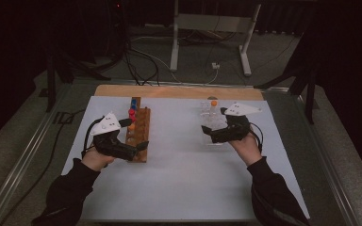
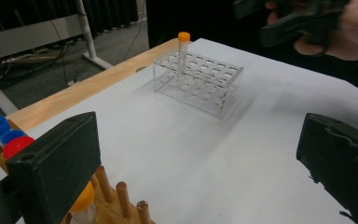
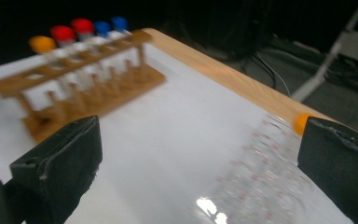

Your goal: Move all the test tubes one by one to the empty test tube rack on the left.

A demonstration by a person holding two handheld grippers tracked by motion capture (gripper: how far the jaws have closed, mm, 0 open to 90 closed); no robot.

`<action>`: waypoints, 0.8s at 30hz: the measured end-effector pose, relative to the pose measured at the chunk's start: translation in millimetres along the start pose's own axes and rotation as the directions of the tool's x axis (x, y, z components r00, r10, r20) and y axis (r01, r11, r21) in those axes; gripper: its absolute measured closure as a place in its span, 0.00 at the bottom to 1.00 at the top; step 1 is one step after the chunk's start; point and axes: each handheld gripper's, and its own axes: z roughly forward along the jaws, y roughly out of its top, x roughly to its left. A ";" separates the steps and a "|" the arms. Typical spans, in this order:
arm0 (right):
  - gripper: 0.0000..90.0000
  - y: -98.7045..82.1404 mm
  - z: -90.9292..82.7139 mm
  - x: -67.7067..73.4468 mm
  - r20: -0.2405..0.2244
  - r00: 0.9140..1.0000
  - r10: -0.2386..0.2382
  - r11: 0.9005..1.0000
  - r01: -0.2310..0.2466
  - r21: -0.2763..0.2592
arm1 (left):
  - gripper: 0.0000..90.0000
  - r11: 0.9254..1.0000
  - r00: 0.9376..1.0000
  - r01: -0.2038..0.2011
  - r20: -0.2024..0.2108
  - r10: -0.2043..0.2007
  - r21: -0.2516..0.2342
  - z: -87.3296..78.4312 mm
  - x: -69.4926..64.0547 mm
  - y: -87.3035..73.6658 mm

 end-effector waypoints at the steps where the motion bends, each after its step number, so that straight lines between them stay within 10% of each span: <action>1: 0.00 -1.6 3.8 -5.3 0.012 1.000 0.009 1.000 -0.009 0.011 | 0.01 1.000 1.000 0.003 0.004 -0.003 -0.002 0.2 -0.2 -0.1; 11: 0.00 -16.4 47.8 -44.7 0.086 0.992 0.094 0.990 -0.102 0.098 | 0.01 1.000 1.000 -0.002 -0.002 0.002 -0.007 -1.3 -0.2 -0.1; 24: 0.55 -28.3 76.4 -71.8 0.168 0.975 0.144 0.974 -0.169 0.149 | 0.01 1.000 1.000 -0.001 -0.003 0.001 -0.014 -2.3 0.5 0.2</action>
